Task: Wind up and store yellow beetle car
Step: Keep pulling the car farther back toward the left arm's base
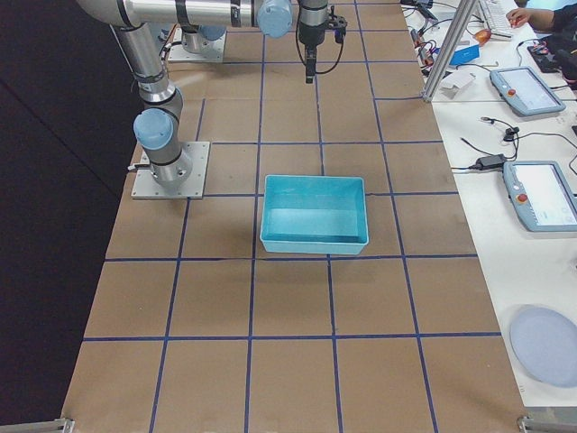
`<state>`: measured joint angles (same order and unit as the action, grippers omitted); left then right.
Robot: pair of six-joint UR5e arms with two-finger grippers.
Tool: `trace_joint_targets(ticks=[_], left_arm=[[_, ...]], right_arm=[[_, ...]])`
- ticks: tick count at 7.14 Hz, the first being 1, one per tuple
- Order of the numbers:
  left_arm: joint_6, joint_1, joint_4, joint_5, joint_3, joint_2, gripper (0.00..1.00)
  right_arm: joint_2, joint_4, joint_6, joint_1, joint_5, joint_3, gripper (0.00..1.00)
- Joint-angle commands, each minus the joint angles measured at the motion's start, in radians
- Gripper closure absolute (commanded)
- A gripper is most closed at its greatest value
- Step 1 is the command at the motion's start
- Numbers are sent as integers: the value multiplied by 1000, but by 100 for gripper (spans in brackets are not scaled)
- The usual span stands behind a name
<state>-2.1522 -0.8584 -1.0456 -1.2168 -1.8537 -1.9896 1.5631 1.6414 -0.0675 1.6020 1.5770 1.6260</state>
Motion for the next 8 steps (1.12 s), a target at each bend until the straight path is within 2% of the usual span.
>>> trace_joint_targets(ticks=[1,8], left_arm=[[-5,13,-2,0,-1,0,75],[-54,53,-14,-3,-2,0,75]], right_arm=[[-2,2,-2,-1,0,0,0],[-2,2,-2,-2,-2,-1,0]])
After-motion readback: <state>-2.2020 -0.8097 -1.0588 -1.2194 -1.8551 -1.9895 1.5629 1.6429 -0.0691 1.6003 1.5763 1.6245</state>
